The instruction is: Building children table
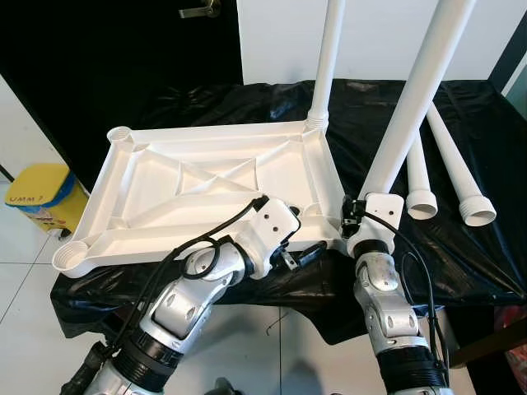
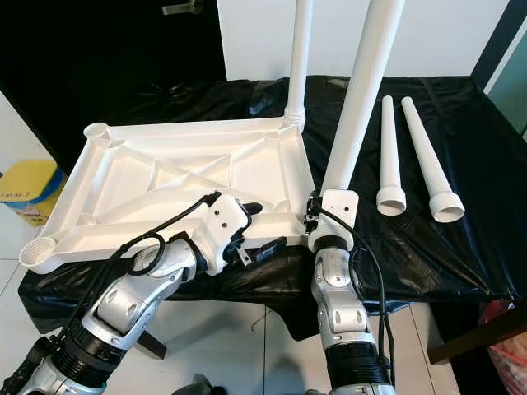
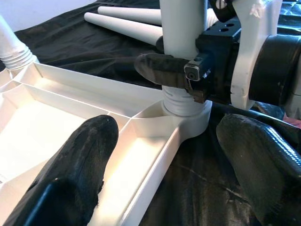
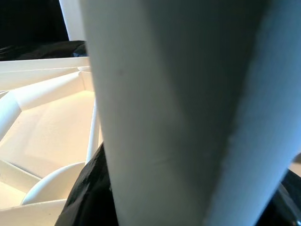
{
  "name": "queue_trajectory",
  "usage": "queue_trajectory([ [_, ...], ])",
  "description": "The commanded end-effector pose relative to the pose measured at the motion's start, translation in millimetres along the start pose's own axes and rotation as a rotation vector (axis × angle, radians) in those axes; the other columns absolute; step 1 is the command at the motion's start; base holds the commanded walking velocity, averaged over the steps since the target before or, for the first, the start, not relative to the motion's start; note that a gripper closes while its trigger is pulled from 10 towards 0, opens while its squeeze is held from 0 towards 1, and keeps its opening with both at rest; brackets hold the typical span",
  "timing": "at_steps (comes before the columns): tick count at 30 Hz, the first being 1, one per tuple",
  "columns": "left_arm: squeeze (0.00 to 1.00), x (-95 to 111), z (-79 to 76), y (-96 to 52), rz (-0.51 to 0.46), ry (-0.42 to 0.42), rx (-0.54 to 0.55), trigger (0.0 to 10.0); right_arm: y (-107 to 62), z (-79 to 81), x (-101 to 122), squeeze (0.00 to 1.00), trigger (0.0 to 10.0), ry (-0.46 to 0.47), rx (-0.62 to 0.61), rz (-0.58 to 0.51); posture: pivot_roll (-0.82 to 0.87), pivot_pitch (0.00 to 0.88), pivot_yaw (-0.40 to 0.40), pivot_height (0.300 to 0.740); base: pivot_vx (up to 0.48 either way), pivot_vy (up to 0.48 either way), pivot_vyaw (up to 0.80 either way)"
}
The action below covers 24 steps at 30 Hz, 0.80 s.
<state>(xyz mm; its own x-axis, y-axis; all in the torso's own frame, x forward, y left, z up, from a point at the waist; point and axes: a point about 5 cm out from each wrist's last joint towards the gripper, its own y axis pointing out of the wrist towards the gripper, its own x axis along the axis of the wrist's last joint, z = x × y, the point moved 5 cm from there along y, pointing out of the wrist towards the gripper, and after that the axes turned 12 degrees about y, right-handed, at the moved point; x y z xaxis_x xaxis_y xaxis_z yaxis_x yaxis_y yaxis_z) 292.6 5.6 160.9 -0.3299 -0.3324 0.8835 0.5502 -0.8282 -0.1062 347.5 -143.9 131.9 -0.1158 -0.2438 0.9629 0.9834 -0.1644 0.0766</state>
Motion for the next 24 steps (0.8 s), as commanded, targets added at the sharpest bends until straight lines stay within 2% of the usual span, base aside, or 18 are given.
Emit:
queue_trajectory([
  [1, 0.00, 1, -10.6, 0.1, -0.012, 0.000, -0.079, 10.0, -5.8, -15.4, -16, 0.00, 10.0, 0.006, -0.057, 0.069, -0.02, 0.043, 0.011, 0.740, 0.000, 0.000, 0.00],
  [10, 0.00, 0, -10.8, -1.3, -0.009, 0.004, -0.086, 10.0, -8.1, -2.0, -12, 0.00, 10.0, 0.032, -0.008, 0.053, -0.02, 0.038, 0.022, 0.740, 0.000, 0.000, 0.00],
  [11, 0.00, 0, -10.6, -1.0, -0.009, 0.004, -0.088, 10.0, -7.7, -3.5, -9, 1.00, 10.0, 0.036, -0.005, 0.040, -0.03, 0.038, 0.026, 0.740, 0.000, 0.000, 0.00],
  [19, 0.00, 1, -10.8, 0.1, -0.012, 0.007, -0.093, 10.0, -7.2, -7.3, -2, 1.00, 10.0, 0.044, 0.016, 0.011, -0.04, 0.034, 0.030, 0.740, 0.000, 0.000, 0.00],
  [24, 0.00, 1, -11.2, 1.1, -0.015, 0.007, -0.096, 10.0, -9.3, -13.6, 5, 1.00, 10.0, 0.043, 0.089, -0.003, -0.04, 0.037, 0.026, 0.740, 0.000, 0.000, 0.00],
])
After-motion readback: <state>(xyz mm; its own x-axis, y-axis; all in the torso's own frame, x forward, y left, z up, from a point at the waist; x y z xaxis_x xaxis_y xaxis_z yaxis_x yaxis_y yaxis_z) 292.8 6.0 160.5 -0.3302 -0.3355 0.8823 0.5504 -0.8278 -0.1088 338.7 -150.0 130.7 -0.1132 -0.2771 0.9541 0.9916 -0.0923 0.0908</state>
